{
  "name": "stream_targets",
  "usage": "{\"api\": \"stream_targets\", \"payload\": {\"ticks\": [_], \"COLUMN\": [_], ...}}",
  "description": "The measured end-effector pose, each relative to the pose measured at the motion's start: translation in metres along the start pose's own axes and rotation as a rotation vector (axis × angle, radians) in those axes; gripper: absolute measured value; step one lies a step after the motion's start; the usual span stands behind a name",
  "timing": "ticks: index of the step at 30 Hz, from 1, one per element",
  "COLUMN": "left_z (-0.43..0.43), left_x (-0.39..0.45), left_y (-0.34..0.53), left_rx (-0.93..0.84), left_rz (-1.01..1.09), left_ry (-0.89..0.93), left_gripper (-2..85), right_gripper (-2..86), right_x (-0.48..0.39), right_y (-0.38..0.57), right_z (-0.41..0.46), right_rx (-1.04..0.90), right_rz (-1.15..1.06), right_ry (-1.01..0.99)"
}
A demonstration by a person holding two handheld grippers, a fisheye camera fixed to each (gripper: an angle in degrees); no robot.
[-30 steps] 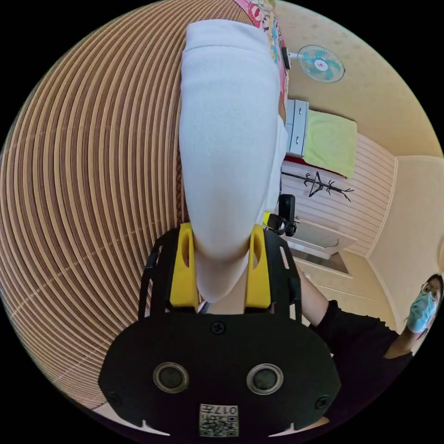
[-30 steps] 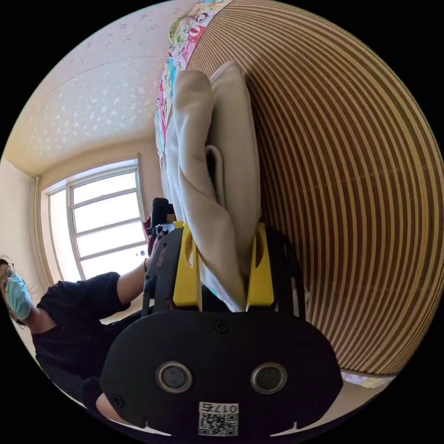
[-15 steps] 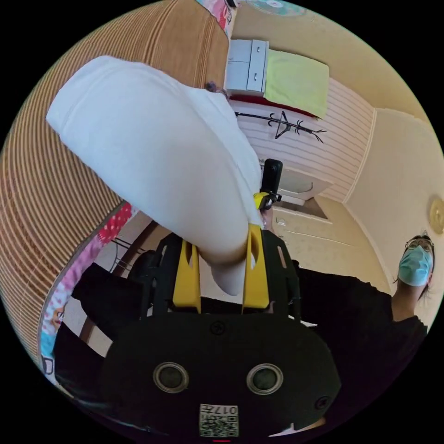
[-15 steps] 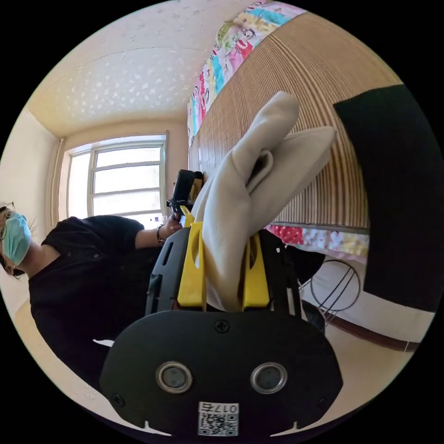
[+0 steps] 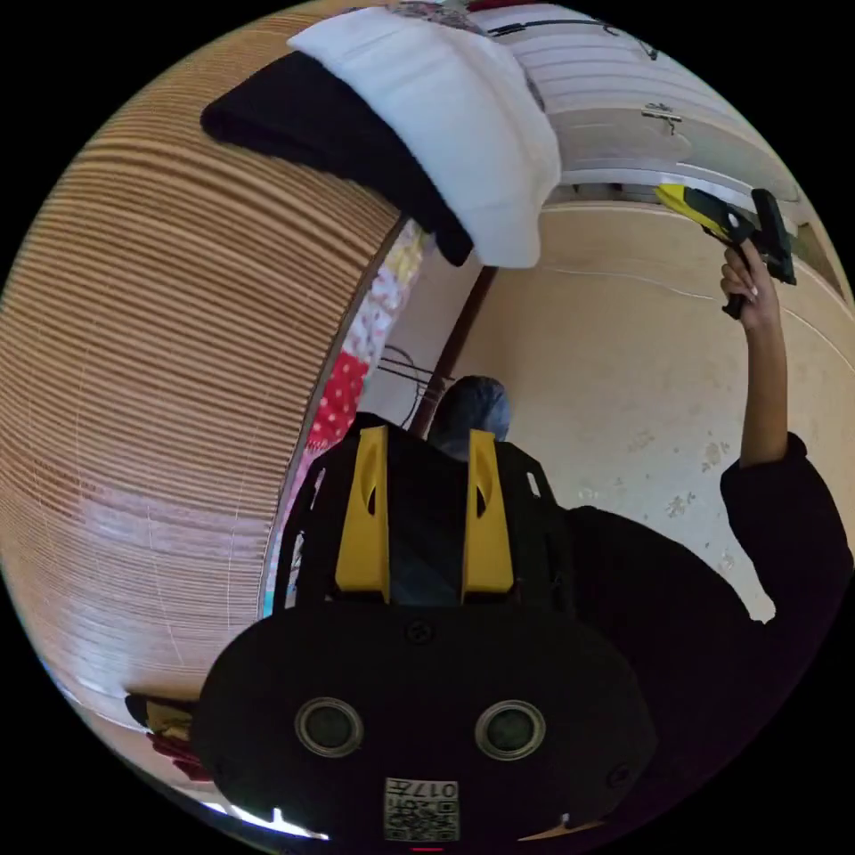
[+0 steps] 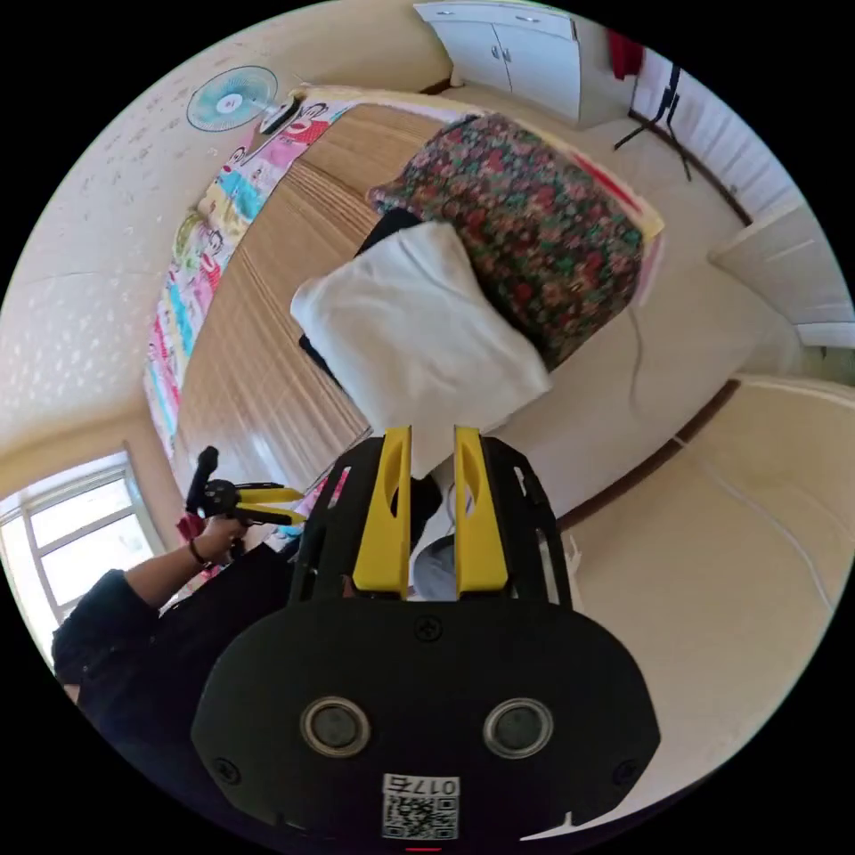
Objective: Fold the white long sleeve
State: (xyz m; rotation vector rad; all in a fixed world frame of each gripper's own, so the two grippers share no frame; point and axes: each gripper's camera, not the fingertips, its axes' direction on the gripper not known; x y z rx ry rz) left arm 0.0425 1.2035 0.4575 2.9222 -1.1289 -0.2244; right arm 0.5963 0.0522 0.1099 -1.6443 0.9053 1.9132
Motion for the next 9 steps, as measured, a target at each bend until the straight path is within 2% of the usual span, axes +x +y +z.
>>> {"api": "stream_targets", "payload": {"ticks": [2,4,6,8,9], "left_z": [0.021,0.027,0.026,0.023,0.022], "left_x": [-0.054,-0.095,-0.13,-0.162,-0.166], "left_y": [0.069,0.135,0.21,0.317,0.344], "left_rx": [-0.059,-0.042,0.036,0.22,0.279], "left_rz": [-0.192,-0.378,-0.583,-0.878,-0.949], "left_ry": [0.017,0.054,0.123,0.243,0.275], "left_gripper": [12.5,12.5,12.4,12.1,11.8], "right_gripper": [4.3,3.4,2.4,1.6,1.3], "right_x": [-0.004,-0.016,-0.053,-0.097,-0.133], "right_y": [0.013,0.023,0.028,0.024,0.02], "right_z": [0.053,0.103,0.159,0.191,0.206], "right_rx": [-0.059,-0.099,-0.154,-0.193,-0.222], "right_rz": [0.018,0.066,0.063,0.011,-0.047], "right_ry": [-0.143,-0.244,-0.354,-0.413,-0.435]}}
